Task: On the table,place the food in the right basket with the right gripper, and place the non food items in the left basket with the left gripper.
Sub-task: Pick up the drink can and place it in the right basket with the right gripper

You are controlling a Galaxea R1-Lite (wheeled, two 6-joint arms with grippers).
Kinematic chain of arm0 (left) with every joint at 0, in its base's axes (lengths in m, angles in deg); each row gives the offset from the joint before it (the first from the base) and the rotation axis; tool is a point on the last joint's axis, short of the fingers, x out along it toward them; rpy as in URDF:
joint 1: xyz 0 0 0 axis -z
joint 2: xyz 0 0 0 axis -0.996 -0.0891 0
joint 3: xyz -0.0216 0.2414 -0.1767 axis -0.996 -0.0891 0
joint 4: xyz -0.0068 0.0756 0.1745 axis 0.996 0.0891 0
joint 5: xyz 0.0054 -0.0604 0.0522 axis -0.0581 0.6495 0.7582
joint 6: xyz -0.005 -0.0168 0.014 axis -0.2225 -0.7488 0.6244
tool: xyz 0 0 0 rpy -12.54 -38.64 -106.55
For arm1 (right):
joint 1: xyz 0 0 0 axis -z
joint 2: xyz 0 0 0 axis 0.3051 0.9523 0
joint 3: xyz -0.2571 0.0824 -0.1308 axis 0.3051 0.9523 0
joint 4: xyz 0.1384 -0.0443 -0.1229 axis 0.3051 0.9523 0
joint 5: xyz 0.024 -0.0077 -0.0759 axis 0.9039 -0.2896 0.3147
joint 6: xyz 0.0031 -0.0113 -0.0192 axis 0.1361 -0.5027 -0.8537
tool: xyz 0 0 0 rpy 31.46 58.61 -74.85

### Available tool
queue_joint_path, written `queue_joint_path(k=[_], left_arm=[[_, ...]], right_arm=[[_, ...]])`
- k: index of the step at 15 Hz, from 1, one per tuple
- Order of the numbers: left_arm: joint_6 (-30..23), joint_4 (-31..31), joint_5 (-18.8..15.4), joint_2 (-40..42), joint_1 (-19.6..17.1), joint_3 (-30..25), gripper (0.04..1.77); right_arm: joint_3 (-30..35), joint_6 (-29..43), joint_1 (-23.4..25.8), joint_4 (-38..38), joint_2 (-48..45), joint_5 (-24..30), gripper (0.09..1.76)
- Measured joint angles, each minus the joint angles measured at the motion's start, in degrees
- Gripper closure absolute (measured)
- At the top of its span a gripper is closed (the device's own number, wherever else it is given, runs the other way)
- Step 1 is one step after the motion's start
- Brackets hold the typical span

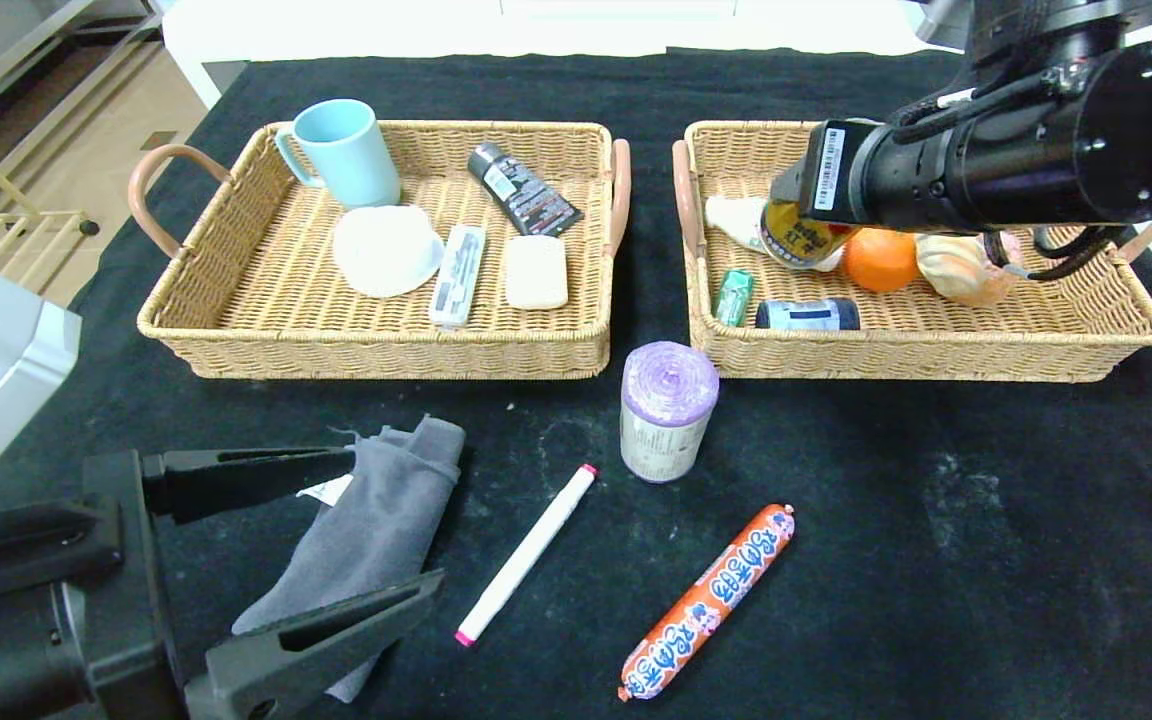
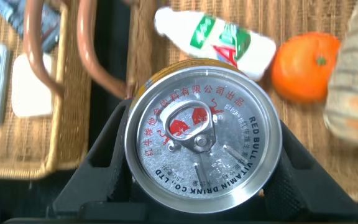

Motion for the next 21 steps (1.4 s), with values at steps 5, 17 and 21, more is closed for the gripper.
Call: queue_joint_path(k=[5, 17, 21], left_arm=[[0.02, -0.02, -0.02, 0.16, -0.02, 0.09, 0.09], [0.22, -0.02, -0.05, 0.33, -0.02, -0.02, 0.09], [0.27, 0.09, -0.05, 0.41, 0.02, -0.02, 0.09]], right_arm=[[-1.26, -0.51, 0.9, -4.58, 4.27, -0.79, 0.68], [-1.23, -0.16, 1.01, -6.12, 6.36, -1.32, 0.5], [-0.94, -0.13, 0.93, -4.06, 4.96, -1.21, 0.36]])
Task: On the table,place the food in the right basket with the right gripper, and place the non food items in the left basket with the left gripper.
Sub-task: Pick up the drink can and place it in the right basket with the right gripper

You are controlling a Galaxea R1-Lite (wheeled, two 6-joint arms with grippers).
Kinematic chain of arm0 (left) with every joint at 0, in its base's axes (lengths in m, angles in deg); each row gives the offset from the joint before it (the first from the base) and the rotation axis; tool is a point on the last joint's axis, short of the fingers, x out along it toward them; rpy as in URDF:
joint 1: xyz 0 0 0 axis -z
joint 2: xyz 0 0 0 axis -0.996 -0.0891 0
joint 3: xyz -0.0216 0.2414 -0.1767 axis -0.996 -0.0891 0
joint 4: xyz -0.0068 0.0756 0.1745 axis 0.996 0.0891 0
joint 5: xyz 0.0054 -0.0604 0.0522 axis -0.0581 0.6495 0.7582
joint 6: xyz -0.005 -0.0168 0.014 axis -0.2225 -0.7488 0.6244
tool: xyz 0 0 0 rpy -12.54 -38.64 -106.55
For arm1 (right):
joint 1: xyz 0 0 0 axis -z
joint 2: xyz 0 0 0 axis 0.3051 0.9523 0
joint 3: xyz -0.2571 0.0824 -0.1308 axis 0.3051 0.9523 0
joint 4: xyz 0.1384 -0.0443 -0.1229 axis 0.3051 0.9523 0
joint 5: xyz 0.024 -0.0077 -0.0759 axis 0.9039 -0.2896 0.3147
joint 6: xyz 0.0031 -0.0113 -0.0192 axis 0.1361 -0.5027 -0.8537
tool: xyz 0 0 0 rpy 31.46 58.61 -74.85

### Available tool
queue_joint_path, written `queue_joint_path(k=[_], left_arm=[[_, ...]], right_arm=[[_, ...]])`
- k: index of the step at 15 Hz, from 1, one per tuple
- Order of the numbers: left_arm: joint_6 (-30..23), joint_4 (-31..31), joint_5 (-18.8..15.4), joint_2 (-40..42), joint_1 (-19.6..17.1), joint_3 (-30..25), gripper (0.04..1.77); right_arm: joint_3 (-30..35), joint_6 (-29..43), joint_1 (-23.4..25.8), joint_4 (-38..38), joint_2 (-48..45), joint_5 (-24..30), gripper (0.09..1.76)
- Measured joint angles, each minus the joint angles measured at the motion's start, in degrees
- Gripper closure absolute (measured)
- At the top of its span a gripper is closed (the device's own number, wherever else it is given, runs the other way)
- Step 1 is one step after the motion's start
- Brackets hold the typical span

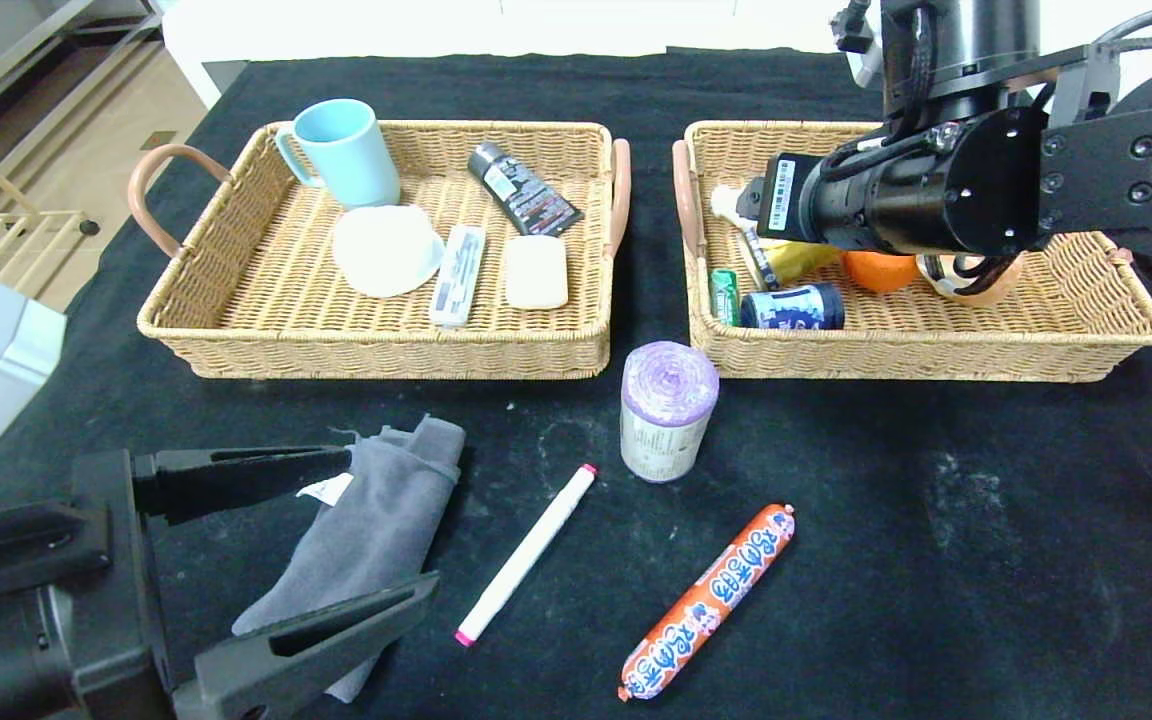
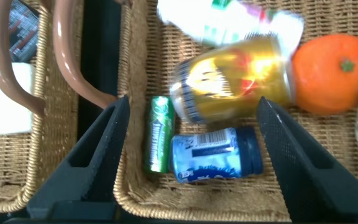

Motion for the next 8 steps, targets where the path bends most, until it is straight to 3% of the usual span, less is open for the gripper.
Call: queue_joint_path(k=[8], left_arm=[[-0.05, 0.18, 0.02, -0.24, 0.26, -0.2, 0.09]], right_arm=[[5.83, 2.97, -0.38, 7.56, -6.6, -1.21, 0.22]])
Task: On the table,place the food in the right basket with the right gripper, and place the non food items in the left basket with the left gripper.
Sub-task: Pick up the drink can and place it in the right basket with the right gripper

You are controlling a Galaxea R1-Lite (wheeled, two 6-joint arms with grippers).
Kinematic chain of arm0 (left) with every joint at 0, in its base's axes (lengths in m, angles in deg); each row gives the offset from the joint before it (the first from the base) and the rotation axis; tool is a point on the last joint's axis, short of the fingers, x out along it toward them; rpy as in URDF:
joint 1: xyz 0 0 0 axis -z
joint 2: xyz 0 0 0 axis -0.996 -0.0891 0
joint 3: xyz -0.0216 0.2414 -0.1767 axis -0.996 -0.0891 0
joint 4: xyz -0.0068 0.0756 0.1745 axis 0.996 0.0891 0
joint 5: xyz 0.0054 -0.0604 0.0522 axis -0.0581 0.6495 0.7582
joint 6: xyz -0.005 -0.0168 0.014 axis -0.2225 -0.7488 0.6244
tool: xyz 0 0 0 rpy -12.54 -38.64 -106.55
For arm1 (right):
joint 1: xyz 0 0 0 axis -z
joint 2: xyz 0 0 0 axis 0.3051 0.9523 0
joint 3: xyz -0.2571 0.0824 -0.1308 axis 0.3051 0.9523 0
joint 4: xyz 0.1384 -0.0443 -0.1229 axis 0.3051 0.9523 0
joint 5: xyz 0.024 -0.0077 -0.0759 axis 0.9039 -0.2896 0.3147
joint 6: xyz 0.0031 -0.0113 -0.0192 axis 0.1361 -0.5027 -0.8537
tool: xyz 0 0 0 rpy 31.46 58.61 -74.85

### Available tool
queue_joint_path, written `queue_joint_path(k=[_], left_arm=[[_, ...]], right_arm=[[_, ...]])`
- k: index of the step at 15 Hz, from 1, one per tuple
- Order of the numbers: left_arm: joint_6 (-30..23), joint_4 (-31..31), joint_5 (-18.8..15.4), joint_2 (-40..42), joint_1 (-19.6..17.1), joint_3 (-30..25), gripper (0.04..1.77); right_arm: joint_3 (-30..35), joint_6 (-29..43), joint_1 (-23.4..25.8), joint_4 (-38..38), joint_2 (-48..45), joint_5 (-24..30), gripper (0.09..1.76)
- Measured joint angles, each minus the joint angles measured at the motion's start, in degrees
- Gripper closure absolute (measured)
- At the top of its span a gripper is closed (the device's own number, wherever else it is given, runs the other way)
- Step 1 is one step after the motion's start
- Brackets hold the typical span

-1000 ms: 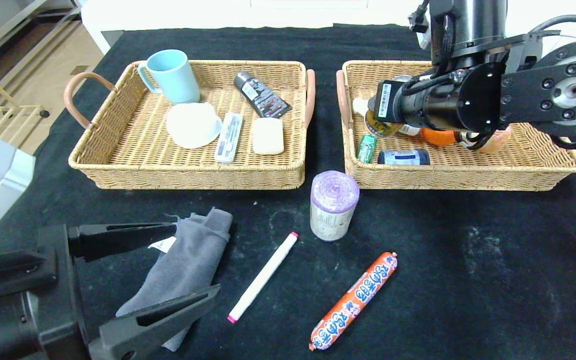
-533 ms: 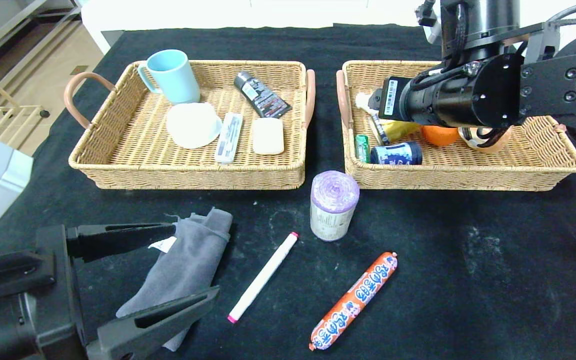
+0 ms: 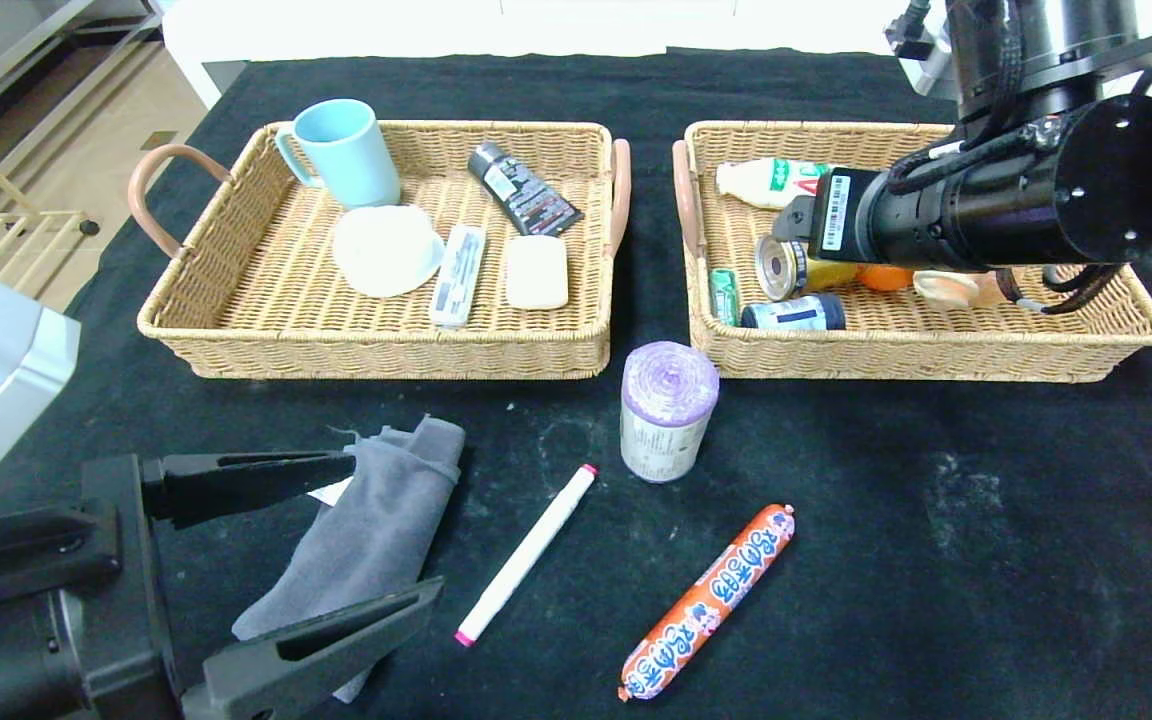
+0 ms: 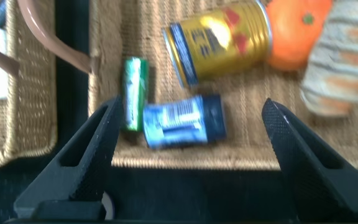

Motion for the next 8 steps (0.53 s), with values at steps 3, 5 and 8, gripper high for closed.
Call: queue_joint_path(k=[3, 5, 8], left_arm=[[0.02, -0.02, 0.09, 0.02, 0.05, 0.0, 0.09], [0.05, -0.05, 0.09, 0.09, 0.05, 0.09, 0.09], [0.07, -0.05, 0.06, 0.05, 0.1, 0.09, 0.09]], right_arm=[[1.04, 5.13, -0.87, 6.61, -2.56, -0.26, 0.19], [2.47, 8.25, -1.94, 10.42, -4.16, -0.63, 0.18], [6.58, 14.48, -4.91, 11.91, -5.67, -4.89, 0.17]])
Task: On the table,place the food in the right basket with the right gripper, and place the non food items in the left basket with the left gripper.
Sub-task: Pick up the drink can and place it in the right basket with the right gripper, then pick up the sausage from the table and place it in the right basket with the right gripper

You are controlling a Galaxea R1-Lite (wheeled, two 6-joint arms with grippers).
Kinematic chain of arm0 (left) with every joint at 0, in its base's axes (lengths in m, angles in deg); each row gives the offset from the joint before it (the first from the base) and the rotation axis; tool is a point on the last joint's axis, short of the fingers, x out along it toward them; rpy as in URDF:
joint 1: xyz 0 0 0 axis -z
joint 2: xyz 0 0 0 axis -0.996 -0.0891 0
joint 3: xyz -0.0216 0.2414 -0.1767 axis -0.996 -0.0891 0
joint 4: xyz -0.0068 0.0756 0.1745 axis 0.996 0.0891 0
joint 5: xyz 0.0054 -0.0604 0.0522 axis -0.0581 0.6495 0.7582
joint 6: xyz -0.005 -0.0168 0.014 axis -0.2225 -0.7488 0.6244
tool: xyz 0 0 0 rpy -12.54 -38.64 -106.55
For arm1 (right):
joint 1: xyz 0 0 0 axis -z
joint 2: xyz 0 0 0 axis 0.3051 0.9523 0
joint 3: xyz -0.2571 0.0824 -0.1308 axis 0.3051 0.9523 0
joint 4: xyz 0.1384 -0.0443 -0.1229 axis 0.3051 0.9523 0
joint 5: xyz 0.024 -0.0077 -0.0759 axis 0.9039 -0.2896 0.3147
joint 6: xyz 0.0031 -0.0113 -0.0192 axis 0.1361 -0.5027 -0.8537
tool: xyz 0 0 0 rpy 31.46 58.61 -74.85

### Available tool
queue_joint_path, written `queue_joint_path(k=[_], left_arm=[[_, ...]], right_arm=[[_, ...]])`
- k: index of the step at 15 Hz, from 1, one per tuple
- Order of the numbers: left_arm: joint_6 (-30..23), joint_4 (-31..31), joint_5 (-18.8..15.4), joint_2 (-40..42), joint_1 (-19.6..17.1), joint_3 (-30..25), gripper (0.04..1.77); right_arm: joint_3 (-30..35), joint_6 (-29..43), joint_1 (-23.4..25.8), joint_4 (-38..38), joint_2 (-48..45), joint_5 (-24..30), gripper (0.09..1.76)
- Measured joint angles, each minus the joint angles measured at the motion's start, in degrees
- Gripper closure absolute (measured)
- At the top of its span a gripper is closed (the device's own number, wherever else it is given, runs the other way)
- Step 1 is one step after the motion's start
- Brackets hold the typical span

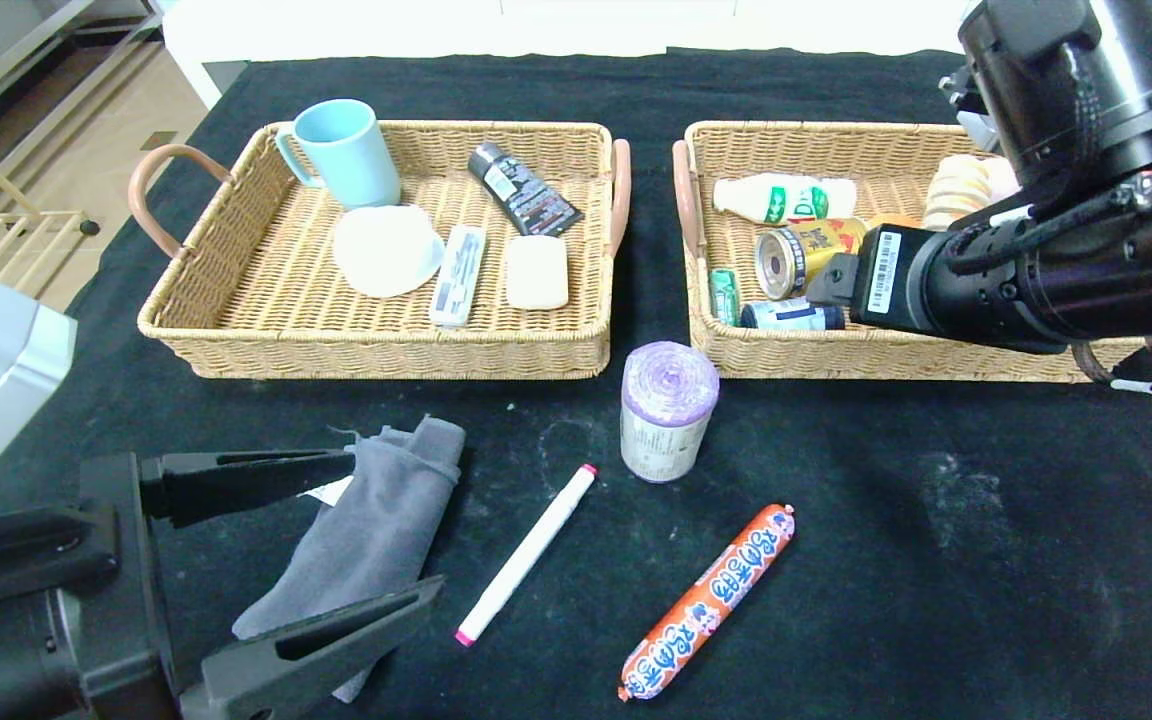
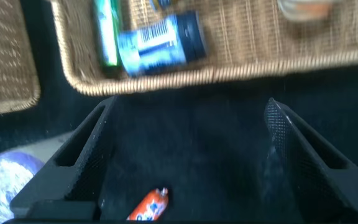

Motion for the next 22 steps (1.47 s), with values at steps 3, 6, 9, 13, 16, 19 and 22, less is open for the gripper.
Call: queue_joint_path(k=[3, 6, 9, 13, 16, 19, 22], left_arm=[[-0.02, 0.0, 0.0, -0.05, 0.04, -0.04, 0.09], [-0.02, 0.02, 0.02, -0.16, 0.04, -0.11, 0.09], [-0.02, 0.02, 0.0, -0.27, 0.04, -0.12, 0.09], [-0.07, 0.02, 0.0, -0.41, 0.04, -0.15, 0.09], [-0.07, 0.02, 0.0, -0.63, 0.04, -0.15, 0.09], [-0.02, -0.06, 0.0, -0.69, 0.04, -0.3, 0.09], [-0.02, -0.11, 0.02, -0.69, 0.04, -0.33, 0.09]], right_arm=[[4.38, 3.35, -2.29, 0.22, -0.83, -1.27, 0.16], [7.85, 6.0, -3.04, 0.3, -1.5, -0.63, 0.15], [11.19, 8.57, -4.27, 0.35, -2.02, 2.43, 0.15], [14.19, 12.48, -6.4, 0.24, -1.88, 6.81, 0.15], [16.65, 14.69, -7.78, 0.16, -1.28, 8.44, 0.15], [17.62, 15.02, -8.98, 0.18, 0.09, 8.68, 0.15], [17.4, 16.31, -10.2, 0.16, 1.78, 8.79, 0.15]])
